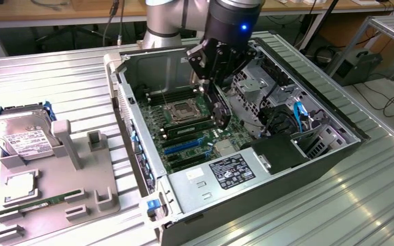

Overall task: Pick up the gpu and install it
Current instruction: 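Pick up the gpu and move the gpu toward the slot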

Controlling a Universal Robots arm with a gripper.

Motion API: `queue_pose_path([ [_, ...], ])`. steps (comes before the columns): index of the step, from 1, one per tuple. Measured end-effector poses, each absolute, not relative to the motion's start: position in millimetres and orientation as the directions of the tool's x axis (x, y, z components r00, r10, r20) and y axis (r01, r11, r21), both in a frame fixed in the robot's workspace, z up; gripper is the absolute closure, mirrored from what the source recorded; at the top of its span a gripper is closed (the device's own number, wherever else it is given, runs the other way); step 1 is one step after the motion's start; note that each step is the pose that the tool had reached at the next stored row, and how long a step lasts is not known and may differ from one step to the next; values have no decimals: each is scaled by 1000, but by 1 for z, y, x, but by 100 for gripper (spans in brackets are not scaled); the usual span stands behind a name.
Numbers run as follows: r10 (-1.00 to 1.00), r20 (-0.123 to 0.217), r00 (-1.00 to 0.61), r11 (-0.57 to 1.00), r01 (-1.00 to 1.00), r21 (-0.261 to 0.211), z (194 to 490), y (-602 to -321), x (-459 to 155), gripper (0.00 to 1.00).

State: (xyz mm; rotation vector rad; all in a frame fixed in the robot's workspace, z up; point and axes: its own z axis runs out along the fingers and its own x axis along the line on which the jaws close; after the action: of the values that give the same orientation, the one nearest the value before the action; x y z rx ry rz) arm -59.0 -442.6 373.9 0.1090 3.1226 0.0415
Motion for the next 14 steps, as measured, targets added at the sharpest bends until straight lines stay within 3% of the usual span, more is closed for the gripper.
queue_pose_path([
  [14,70,-14,-997,997,70,27,365,-442,-28,74],
])
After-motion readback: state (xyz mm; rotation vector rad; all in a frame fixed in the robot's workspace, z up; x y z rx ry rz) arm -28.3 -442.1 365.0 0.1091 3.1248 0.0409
